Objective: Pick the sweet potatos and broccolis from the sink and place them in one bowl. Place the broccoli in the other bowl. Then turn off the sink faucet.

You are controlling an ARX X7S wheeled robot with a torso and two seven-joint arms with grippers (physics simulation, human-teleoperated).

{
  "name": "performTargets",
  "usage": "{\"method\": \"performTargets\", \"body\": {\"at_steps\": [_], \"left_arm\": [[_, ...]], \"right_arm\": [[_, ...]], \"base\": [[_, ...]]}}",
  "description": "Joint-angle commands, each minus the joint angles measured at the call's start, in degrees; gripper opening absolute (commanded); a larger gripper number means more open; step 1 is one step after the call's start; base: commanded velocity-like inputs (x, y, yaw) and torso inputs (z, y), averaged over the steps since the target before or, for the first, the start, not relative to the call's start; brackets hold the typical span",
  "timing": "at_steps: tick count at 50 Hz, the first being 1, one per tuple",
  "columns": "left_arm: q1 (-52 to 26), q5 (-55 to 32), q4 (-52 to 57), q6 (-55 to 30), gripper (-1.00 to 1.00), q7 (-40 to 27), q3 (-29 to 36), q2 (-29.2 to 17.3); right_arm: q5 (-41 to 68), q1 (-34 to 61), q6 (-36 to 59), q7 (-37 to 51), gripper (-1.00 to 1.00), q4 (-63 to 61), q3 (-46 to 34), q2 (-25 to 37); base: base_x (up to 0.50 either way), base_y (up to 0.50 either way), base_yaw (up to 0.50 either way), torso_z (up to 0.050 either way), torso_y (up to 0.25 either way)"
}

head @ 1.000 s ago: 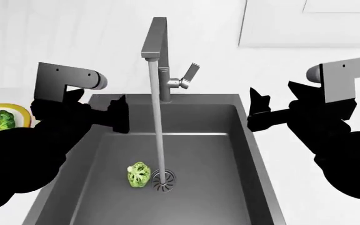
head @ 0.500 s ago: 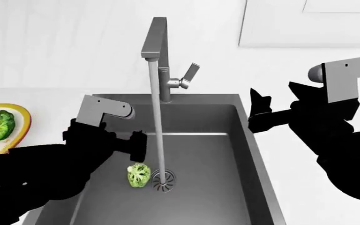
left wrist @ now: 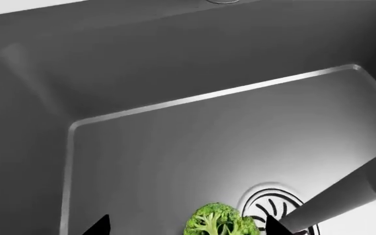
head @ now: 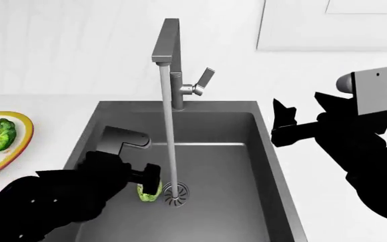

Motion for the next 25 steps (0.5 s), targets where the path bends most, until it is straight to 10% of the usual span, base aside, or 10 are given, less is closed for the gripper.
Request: {"method": "performTargets", "body": {"at_steps": [1,25], "left_arm": [[1.90,1.45,-2.43,1.01,1.00,2.88,2.12,0.63],[2.27,4.88,-9.69,4.08,1.00,9.32,4.85,5.80]], "right_arm": [[-0.23,-1.01,-0.12,-0.58,1.00,0.00,0.41,0.08],[-0.16,-1.36,-0.61,-1.27,1.00,0.52,-0.30,0.28]], "base": [[0.00,0.00,0.00,0.000,0.000],[0.00,0.00,0.00,0.000,0.000]]}}
